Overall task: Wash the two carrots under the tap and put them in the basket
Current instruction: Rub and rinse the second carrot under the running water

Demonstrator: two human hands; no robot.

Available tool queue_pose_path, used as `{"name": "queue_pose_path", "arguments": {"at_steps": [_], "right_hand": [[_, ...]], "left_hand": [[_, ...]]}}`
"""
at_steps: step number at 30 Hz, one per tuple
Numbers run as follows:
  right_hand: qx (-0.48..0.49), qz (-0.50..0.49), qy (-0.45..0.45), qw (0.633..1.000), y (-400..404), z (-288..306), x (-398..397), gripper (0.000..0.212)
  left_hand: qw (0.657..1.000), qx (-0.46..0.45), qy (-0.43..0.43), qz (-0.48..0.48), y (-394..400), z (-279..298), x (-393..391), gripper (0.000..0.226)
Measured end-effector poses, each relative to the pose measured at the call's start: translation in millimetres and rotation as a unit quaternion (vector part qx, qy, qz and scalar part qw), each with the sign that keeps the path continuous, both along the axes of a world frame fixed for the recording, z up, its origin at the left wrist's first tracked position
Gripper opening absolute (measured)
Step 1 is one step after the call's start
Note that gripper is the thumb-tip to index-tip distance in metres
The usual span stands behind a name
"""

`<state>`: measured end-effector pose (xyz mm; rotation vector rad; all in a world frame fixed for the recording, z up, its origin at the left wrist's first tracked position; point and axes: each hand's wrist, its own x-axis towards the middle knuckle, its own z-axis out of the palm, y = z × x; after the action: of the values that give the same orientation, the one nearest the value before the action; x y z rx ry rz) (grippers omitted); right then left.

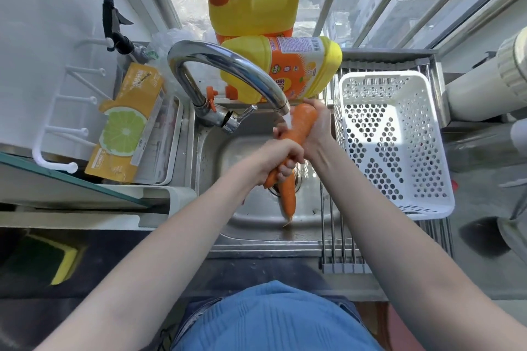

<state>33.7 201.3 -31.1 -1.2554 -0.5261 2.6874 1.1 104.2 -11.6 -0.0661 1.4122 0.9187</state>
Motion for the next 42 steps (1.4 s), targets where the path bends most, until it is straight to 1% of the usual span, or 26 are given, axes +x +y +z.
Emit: {"name": "queue_pose_path", "arguments": {"at_steps": [3, 5, 6, 8, 9, 10, 11, 13, 14, 15, 17, 18, 19, 20, 22, 24, 26, 28, 31, 34, 35, 37, 39, 40, 41, 42], "right_hand": [[0.048, -0.055, -0.071, 0.995, -2.0, -1.7, -5.3, 0.036], [0.041, -0.087, -0.102, 0.99, -6.1, -4.4, -2.2, 0.041], [0.015, -0.118, -0.104, 0.987, -8.3, -5.2, -0.9, 0.046], [-0.023, -0.177, -0.114, 0.977, -11.9, -6.6, -4.4, 0.052], [-0.011, -0.182, -0.129, 0.975, -15.3, -4.7, -8.1, 0.049], [0.032, -0.169, -0.16, 0.972, -18.2, -4.4, -11.7, 0.045], [0.101, -0.129, -0.214, 0.963, -18.9, -5.3, -14.3, 0.045], [0.248, -0.001, -0.33, 0.911, -21.6, -9.7, -16.1, 0.071], [0.282, 0.057, -0.349, 0.892, -20.7, -13.2, -16.7, 0.081], [0.278, 0.086, -0.345, 0.892, -17.7, -16.7, -16.8, 0.077], [0.244, 0.081, -0.334, 0.907, -10.7, -17.7, -13.7, 0.04], [0.236, 0.074, -0.34, 0.907, -9.3, -15.0, -11.1, 0.025], [0.243, 0.072, -0.34, 0.906, -9.6, -16.3, -8.5, 0.026], [0.258, 0.065, -0.33, 0.906, -12.5, -16.5, -6.0, 0.029], [0.267, 0.051, -0.276, 0.922, -16.8, -17.7, -2.6, 0.021], [0.199, 0.035, -0.165, 0.965, -18.1, -16.4, -0.3, 0.023], [0.141, 0.038, -0.076, 0.986, -16.9, -12.2, -0.1, 0.019], [0.122, 0.05, -0.033, 0.991, -17.5, -10.7, 0.1, 0.021], [0.079, 0.039, 0.014, 0.996, -21.6, -10.8, 1.4, 0.018], [0.014, -0.006, 0.076, 0.997, -23.6, -9.3, 3.9, 0.005], [0.0, -0.017, 0.087, 0.996, -23.3, -9.7, 2.5, 0.006], [0.0, 0.004, 0.08, 0.997, -20.9, -11.6, -1.2, 0.011], [0.051, 0.059, 0.03, 0.996, -20.2, -14.2, -3.2, 0.01], [0.112, 0.101, -0.01, 0.989, -20.1, -15.4, -3.0, 0.018], [0.201, 0.163, -0.066, 0.964, -19.7, -15.0, -1.5, 0.03], [0.288, 0.239, -0.122, 0.919, -18.9, -11.5, 0.7, 0.04]], "left_hand": [[0.988, -0.028, 0.148, -0.032, 3.0, -3.0, 4.0, 0.015], [0.962, -0.044, 0.264, -0.058, 1.1, -7.7, 2.8, 0.013], [0.94, -0.046, 0.33, -0.076, 0.1, -10.7, 2.3, 0.014], [0.871, -0.073, 0.468, -0.131, -0.9, -16.6, 1.4, 0.026], [0.847, -0.09, 0.505, -0.137, 0.1, -18.2, 0.2, 0.03], [0.84, -0.103, 0.515, -0.135, 3.0, -18.1, -1.3, 0.032], [0.84, -0.114, 0.512, -0.139, 6.5, -19.1, -3.5, 0.031], [0.838, -0.125, 0.501, -0.173, 12.1, -20.7, -5.8, 0.025], [0.837, -0.123, 0.498, -0.19, 13.9, -19.9, -4.9, 0.024], [0.836, -0.118, 0.494, -0.205, 14.2, -18.2, -3.5, 0.025], [0.844, -0.094, 0.48, -0.221, 10.8, -16.3, 0.6, 0.022], [0.858, -0.084, 0.46, -0.213, 8.8, -15.3, 1.8, 0.017], [0.88, -0.08, 0.428, -0.191, 6.3, -13.7, 2.3, 0.014], [0.904, -0.08, 0.388, -0.16, 3.7, -13.0, 2.3, 0.012], [0.948, -0.082, 0.293, -0.095, -0.2, -11.4, 0.5, 0.004], [0.983, -0.083, 0.158, -0.036, -6.4, -10.1, -0.9, 0.013], [0.998, -0.059, 0.022, -0.004, -13.4, -9.3, -4.5, 0.027], [0.997, -0.03, -0.07, 0.007, -20.9, -10.4, -9.6, 0.032], [0.985, 0.0, -0.172, 0.011, -28.0, -15.2, -16.1, 0.032], [0.953, 0.072, -0.293, 0.034, -32.1, -18.5, -13.1, 0.028], [0.944, 0.093, -0.312, 0.045, -32.5, -20.8, -11.3, 0.03], [0.95, 0.089, -0.294, 0.061, -33.6, -24.2, -11.7, 0.028], [0.982, 0.055, -0.174, 0.045, -38.9, -30.1, -16.6, 0.021], [0.995, 0.036, -0.093, 0.026, -42.8, -34.0, -20.8, 0.016], [1.0, 0.012, -0.013, 0.003, -46.2, -36.3, -24.5, 0.012], [0.998, -0.015, 0.061, -0.021, -48.8, -38.4, -27.8, 0.009]]}}
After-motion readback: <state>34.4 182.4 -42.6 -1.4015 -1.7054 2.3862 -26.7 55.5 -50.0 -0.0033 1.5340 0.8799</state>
